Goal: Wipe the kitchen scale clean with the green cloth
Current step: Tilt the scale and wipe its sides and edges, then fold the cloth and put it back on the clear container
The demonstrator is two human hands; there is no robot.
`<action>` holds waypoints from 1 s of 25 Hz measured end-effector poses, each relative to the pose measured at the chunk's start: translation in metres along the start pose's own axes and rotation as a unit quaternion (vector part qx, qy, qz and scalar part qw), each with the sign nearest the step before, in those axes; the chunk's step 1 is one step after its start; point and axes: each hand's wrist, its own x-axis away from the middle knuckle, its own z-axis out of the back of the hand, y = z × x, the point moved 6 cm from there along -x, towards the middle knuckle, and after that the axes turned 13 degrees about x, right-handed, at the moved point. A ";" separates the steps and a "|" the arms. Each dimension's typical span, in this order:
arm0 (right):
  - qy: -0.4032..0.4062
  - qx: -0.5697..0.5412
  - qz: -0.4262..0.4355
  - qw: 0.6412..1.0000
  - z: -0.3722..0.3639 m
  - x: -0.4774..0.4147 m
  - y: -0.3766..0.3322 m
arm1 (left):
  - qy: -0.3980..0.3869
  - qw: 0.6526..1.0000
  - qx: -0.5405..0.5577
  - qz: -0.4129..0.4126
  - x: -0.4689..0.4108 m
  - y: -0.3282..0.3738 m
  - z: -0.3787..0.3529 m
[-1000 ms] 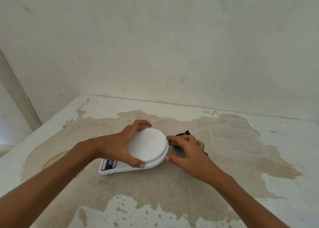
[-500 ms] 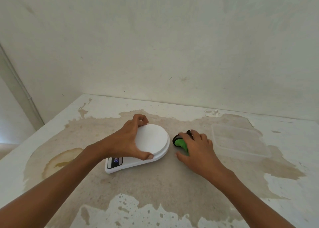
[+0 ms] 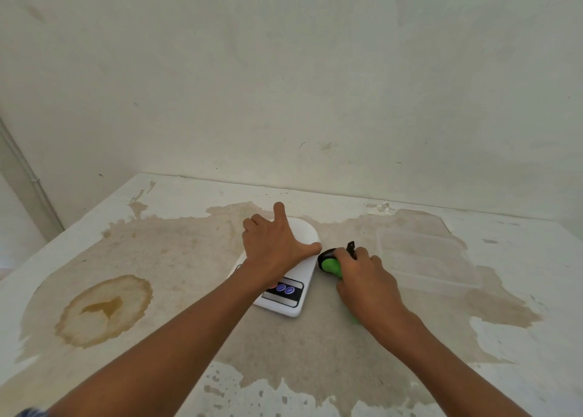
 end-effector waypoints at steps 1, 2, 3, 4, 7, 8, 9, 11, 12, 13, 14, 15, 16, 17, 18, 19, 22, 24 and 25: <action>-0.001 0.015 -0.003 1.000 -0.001 0.000 -0.002 | -0.006 1.000 -0.006 0.013 -0.002 0.003 -0.004; 0.005 0.028 -0.007 1.000 -0.001 0.000 -0.004 | -0.012 1.000 -0.014 0.021 -0.004 0.005 -0.007; 0.015 0.039 -0.007 0.999 -0.001 -0.001 -0.007 | -0.018 0.999 -0.020 0.029 -0.006 0.006 -0.009; 0.023 0.044 0.002 0.999 -0.002 -0.001 -0.011 | -0.026 0.999 -0.025 0.037 -0.008 0.006 -0.010; 0.046 0.018 0.062 0.997 -0.005 -0.001 -0.028 | -0.054 0.996 -0.043 0.057 -0.010 0.000 -0.010; 0.045 0.012 0.077 0.996 -0.003 0.000 -0.032 | -0.065 0.995 -0.048 0.058 -0.010 -0.001 -0.009; 0.048 0.008 0.086 0.995 0.000 0.001 -0.034 | -0.078 0.994 -0.048 0.059 -0.011 -0.003 -0.007; 0.028 -0.013 0.101 0.994 0.003 0.001 -0.035 | -0.103 0.993 -0.017 0.061 -0.010 -0.011 0.001; 0.022 -0.023 0.104 0.994 0.004 0.001 -0.034 | -0.115 0.992 0.009 0.056 -0.010 -0.018 0.006; 0.013 -0.030 0.105 0.994 0.005 0.001 -0.034 | -0.131 0.990 0.035 0.048 -0.008 -0.026 0.010; 0.005 -0.034 0.106 0.994 0.006 0.000 -0.035 | -0.146 0.987 0.059 0.038 -0.005 -0.036 0.013; -0.004 -0.035 0.109 0.993 0.004 -0.002 -0.035 | -0.153 0.985 0.079 0.025 -0.001 -0.045 0.015; -0.013 -0.032 0.114 0.993 0.002 -0.004 -0.036 | -0.150 0.984 0.092 0.012 0.004 -0.053 0.016; -0.021 -0.029 0.120 0.992 0.001 -0.007 -0.037 | -0.137 0.986 0.100 0.002 0.007 -0.057 0.016; -0.027 -0.026 0.122 0.992 -0.001 -0.010 -0.038 | -0.120 0.987 0.105 -0.006 0.008 -0.058 0.016; -0.030 -0.024 0.121 0.992 -0.002 -0.013 -0.039 | -0.104 0.988 0.110 -0.012 0.007 -0.057 0.015; -0.032 -0.040 0.104 0.993 -0.001 -0.018 -0.035 | -0.085 0.988 0.127 -0.017 0.007 -0.055 0.014; -0.035 -0.039 0.068 0.996 0.000 -0.014 -0.024 | -0.088 0.988 0.129 -0.017 0.004 -0.059 0.012; -0.045 -0.020 0.051 0.998 -0.001 -0.011 -0.018 | -0.089 0.987 0.134 -0.017 0.004 -0.061 0.010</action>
